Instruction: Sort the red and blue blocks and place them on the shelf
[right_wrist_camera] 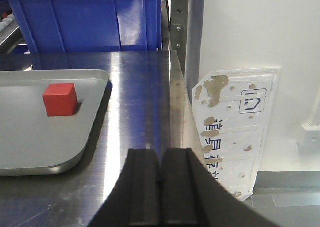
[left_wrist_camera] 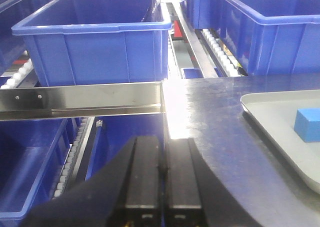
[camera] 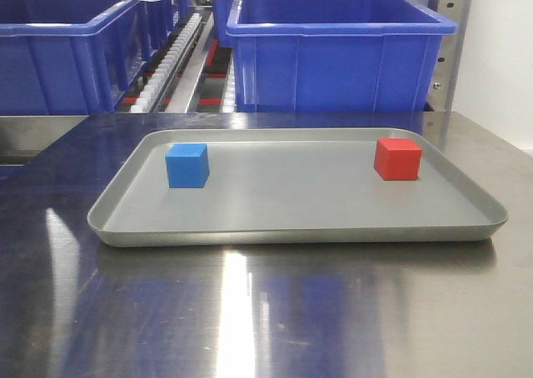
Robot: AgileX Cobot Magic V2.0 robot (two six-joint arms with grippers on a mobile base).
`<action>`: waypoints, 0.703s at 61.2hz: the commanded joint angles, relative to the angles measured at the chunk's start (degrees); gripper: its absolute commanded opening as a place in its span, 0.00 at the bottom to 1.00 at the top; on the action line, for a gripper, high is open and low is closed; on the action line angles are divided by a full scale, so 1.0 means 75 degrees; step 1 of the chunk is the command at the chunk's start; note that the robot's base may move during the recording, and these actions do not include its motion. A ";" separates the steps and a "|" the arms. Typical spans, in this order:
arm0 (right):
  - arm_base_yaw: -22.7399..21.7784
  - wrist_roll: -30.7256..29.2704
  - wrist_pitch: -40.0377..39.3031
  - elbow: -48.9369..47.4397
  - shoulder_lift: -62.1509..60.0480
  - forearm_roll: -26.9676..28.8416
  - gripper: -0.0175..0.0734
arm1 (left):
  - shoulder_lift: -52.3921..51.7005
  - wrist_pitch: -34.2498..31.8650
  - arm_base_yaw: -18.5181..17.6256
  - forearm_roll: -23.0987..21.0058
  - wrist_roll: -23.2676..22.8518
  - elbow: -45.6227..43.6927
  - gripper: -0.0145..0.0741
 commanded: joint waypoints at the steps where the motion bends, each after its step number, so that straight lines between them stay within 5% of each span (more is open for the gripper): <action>1: -0.0001 -0.0076 -0.0751 0.0004 -0.0050 -0.0008 0.26 | 0.0062 -0.0675 -0.0006 -0.0075 -0.0055 0.0277 0.33; 30: 0.0042 -0.0064 -0.1651 -0.0105 0.0086 0.0007 0.26 | 0.0062 -0.0675 -0.0006 -0.0075 -0.0055 0.0277 0.33; 43: 0.0042 -0.0064 -0.1436 -0.1261 0.1959 0.0000 0.26 | 0.0062 -0.0675 -0.0006 -0.0075 -0.0055 0.0277 0.33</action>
